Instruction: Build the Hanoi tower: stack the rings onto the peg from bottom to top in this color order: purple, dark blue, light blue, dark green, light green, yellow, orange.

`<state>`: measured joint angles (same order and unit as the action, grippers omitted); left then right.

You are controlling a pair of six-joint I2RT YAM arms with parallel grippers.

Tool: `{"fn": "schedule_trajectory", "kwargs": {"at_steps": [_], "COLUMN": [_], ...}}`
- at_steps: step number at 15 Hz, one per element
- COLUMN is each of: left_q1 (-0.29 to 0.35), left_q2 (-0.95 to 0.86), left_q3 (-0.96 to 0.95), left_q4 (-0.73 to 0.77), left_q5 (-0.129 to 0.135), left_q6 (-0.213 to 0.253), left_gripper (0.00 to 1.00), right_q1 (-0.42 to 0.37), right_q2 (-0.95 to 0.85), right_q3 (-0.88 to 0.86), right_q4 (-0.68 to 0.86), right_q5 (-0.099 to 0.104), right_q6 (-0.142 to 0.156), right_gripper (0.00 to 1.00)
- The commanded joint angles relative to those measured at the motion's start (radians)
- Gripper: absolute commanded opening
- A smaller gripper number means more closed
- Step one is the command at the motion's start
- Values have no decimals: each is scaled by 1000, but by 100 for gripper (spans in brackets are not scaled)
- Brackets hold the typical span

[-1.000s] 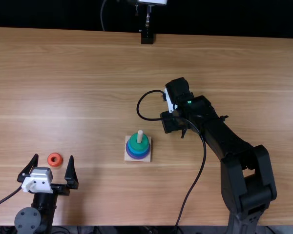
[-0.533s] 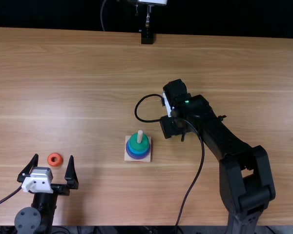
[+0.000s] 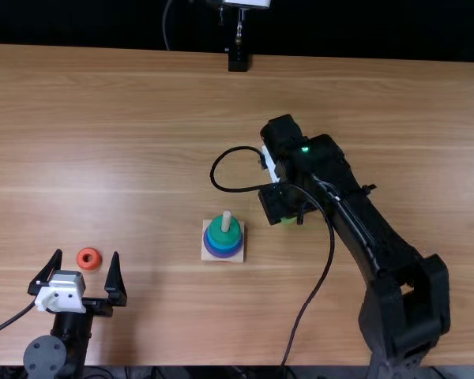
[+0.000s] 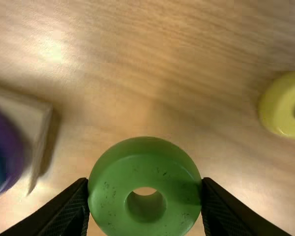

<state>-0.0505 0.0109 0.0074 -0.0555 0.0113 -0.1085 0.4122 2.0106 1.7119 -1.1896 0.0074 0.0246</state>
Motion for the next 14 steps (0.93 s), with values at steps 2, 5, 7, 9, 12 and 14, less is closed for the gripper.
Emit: {"fn": "schedule_trajectory", "kwargs": {"at_steps": [2, 5, 7, 9, 12, 14], "left_q1": [8, 8, 8, 8, 8, 8], "left_q2": [-11, -11, -11, -11, -11, -11], "left_q3": [-7, -7, -7, -7, -7, -7], "left_q4": [-37, -37, -37, -37, -37, -37], "left_q5": [15, 15, 15, 15, 15, 15], "left_q6": [4, 4, 4, 4, 4, 4], "left_gripper": [100, 100, 100, 100, 100, 100], "right_q1": [33, 57, 79, 99, 154, 185], "right_q2": [-81, -85, -85, -81, -72, -70], "right_q3": [124, 226, 301, 373, 454, 462], "right_q4": [-71, -153, -188, -212, -223, -221], "right_q5": [-7, -7, -7, -7, -7, -7], "right_q6": [3, 3, 3, 1, -1, 1], "right_gripper": [0, 0, 0, 0, 0, 0]}}
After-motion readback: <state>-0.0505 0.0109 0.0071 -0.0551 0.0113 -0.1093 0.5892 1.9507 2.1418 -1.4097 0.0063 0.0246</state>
